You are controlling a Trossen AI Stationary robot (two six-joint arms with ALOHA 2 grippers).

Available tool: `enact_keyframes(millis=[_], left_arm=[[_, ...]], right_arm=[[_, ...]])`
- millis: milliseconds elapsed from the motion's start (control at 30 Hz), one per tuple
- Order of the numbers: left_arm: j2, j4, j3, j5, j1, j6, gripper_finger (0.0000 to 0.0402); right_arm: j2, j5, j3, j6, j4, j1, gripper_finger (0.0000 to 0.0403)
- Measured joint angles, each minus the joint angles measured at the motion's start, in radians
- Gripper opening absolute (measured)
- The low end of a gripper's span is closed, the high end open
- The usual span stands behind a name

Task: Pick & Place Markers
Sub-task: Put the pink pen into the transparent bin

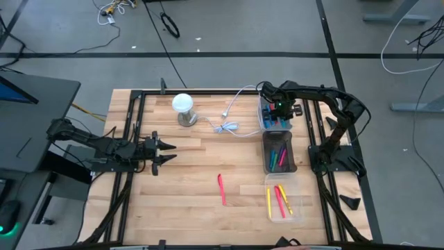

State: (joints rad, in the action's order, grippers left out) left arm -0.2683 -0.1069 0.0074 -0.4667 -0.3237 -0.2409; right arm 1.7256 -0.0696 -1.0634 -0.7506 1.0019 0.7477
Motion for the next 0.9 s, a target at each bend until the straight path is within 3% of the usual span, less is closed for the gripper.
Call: enact_keyframes(millis=[300, 600, 900], left_arm=[[0.000, 0.000, 0.000, 0.000, 0.000, 0.000, 0.0183], [0.000, 0.000, 0.000, 0.000, 0.000, 0.000, 0.0183], [0.000, 0.000, 0.000, 0.000, 0.000, 0.000, 0.0183]], right_arm=[[-0.007, 0.000, -0.018, 0.001, 0.024, 0.000, 0.0183], [-0.076, 0.000, -0.186, -0.006, 0.136, -0.016, 0.0160], [-0.153, 0.000, -0.286, -0.104, 0.258, -0.107, 0.0150]])
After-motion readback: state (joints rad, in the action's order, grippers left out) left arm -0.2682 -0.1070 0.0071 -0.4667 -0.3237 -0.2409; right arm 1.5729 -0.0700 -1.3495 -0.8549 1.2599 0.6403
